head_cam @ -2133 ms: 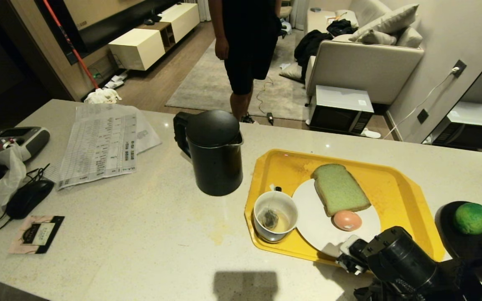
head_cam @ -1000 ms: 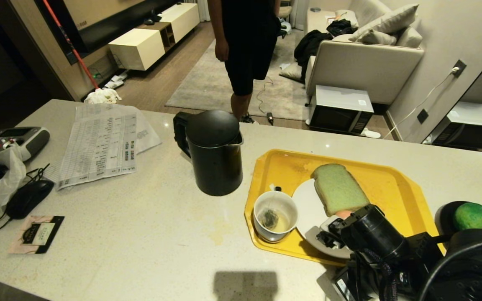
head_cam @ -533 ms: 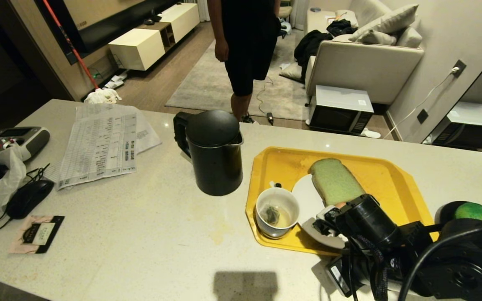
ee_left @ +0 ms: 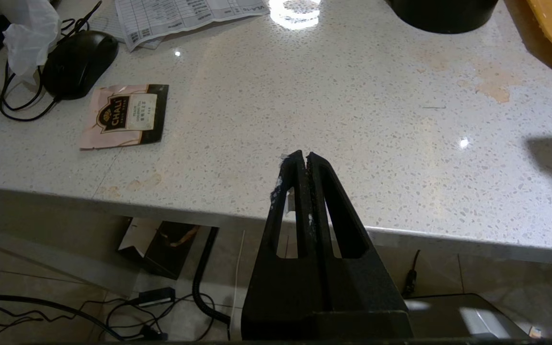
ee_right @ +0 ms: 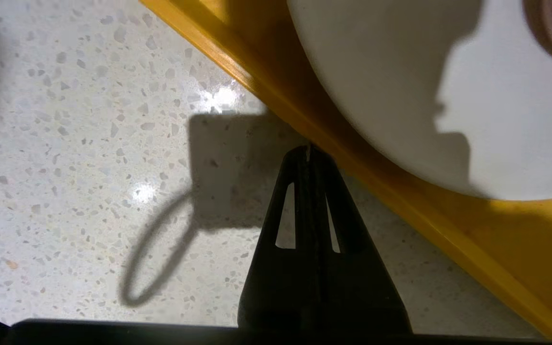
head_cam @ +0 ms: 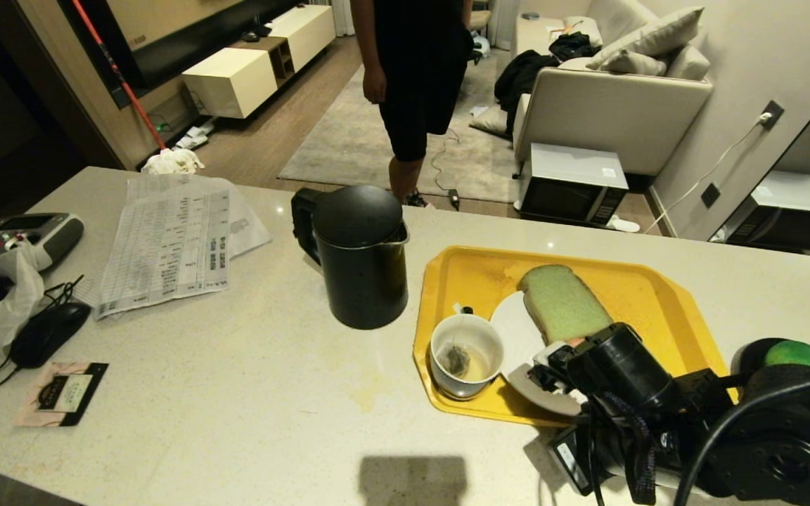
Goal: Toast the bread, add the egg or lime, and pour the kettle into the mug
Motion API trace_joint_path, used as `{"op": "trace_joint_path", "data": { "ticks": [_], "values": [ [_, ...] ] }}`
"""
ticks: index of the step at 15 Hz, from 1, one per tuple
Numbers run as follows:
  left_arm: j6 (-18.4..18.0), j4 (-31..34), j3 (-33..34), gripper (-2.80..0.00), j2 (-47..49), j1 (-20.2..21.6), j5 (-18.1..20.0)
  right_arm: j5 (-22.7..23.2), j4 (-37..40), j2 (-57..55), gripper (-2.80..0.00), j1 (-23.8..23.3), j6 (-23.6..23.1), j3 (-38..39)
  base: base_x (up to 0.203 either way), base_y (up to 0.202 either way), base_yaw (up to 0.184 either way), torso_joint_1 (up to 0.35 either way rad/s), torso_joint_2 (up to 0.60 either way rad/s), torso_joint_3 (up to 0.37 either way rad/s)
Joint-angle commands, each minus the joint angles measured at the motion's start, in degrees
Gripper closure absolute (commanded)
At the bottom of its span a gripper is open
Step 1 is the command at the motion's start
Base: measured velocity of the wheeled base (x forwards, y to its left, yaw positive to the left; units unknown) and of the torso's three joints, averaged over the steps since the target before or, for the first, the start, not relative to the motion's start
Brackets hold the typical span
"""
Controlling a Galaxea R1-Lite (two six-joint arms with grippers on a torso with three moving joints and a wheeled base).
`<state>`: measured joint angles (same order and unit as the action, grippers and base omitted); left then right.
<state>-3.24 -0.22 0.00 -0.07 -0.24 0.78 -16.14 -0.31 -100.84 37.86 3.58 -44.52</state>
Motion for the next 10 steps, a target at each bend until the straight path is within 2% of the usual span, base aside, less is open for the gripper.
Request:
{"op": "trace_joint_path", "data": {
  "ticks": [1,6,10],
  "values": [
    [-0.01,-0.04,0.09,0.00,-0.02,-0.02,0.01,-0.20,1.08,4.11,0.00,-0.12,0.11,0.50,0.000,0.000,0.000,0.000,0.00,0.000],
    [-0.01,-0.02,0.09,0.00,-0.10,0.06,0.01,-1.93,1.90,13.28,0.00,-4.69,0.13,7.33,0.000,0.000,0.000,0.000,0.00,0.000],
    [-0.01,0.00,0.09,0.00,-0.10,-0.02,0.01,-2.51,1.84,22.62,0.00,-10.92,-0.69,6.39,0.000,0.000,0.000,0.000,0.00,0.000]
  ]
}}
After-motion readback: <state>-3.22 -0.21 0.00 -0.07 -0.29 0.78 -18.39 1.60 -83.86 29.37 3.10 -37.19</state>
